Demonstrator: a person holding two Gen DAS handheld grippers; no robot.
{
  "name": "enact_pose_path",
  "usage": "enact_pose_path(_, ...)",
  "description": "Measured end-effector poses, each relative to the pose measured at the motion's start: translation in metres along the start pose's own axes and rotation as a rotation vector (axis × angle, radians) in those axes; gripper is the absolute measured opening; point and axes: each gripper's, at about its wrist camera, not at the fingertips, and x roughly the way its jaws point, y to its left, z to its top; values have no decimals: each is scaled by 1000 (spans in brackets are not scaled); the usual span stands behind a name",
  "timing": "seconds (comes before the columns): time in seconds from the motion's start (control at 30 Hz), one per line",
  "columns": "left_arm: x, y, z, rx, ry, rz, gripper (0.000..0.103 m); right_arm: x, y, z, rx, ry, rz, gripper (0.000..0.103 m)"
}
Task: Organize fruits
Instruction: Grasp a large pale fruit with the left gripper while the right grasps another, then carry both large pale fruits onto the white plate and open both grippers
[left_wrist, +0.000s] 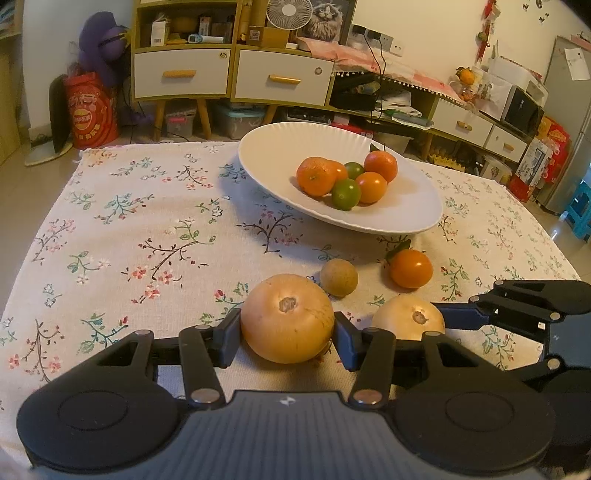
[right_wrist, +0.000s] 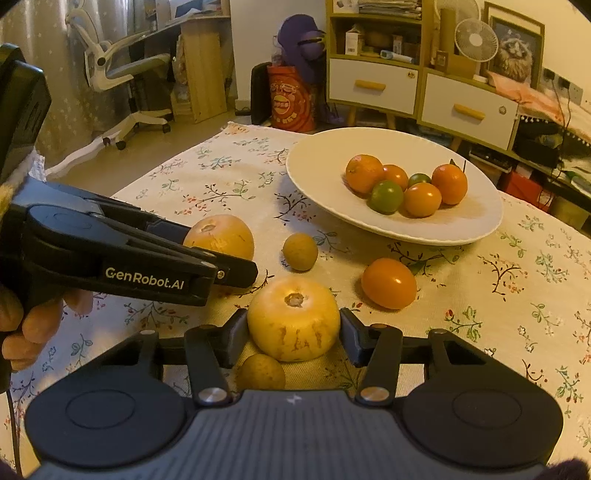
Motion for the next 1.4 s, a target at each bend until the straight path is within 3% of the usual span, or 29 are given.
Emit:
enact_pose_path(0.7, -16, 3, 20, -26, -57, 4, 34, -21, -16, 22, 56, -90, 6, 48)
enact_pose_path(1.0, -21, -3, 42, -15, -111, 25, 34, -26, -45, 31, 100, -122, -52, 48)
enact_pose_path(1.2, -7, -4, 69, -11, -113, 39, 34, -21, -63, 42, 91, -138, -111, 48)
enact_pose_path(1.4, 18, -4, 94, 3, -112, 45, 34, -12, -78, 61, 83, -170, -108, 48)
